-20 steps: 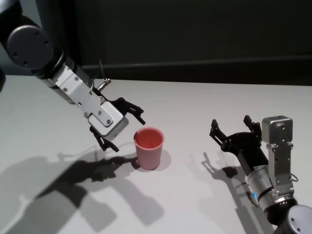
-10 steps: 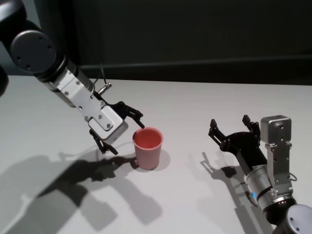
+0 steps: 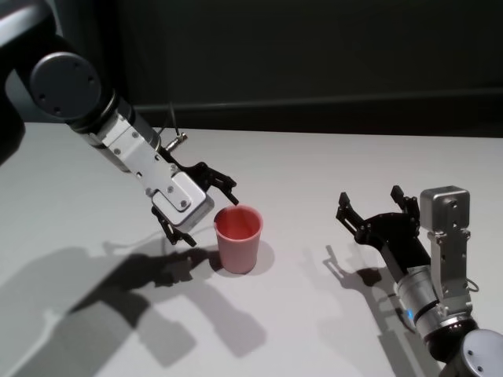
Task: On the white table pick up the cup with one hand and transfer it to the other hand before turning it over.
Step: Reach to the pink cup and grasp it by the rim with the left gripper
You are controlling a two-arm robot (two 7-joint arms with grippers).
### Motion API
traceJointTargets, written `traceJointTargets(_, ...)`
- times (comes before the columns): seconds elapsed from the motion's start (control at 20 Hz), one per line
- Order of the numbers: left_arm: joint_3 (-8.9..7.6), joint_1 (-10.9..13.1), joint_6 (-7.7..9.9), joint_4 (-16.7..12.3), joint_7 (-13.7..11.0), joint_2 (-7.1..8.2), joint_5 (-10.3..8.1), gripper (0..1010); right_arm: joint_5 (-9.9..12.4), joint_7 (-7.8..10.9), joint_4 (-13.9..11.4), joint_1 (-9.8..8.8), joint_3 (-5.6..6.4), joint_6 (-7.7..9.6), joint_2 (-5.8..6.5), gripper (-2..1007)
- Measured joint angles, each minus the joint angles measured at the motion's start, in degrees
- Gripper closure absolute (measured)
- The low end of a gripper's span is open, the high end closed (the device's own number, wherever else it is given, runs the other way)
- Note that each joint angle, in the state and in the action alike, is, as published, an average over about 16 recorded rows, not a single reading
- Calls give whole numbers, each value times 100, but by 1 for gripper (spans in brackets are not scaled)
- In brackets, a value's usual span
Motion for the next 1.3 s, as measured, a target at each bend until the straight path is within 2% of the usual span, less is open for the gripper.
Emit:
traceJointTargets(0.5, 191, -30, -133, 56, 94, -45, 41, 9, 0, 0, 0, 0, 0, 0, 0, 3)
traceJointTargets(1.1, 518, -137, -460, 202, 378, -131, 487, 9, 0, 0, 0, 0, 0, 0, 0, 3)
traceJointTargets(1.3, 598, -167, -518, 262, 444, -174, 570, 9, 0, 0, 0, 0, 0, 0, 0, 3)
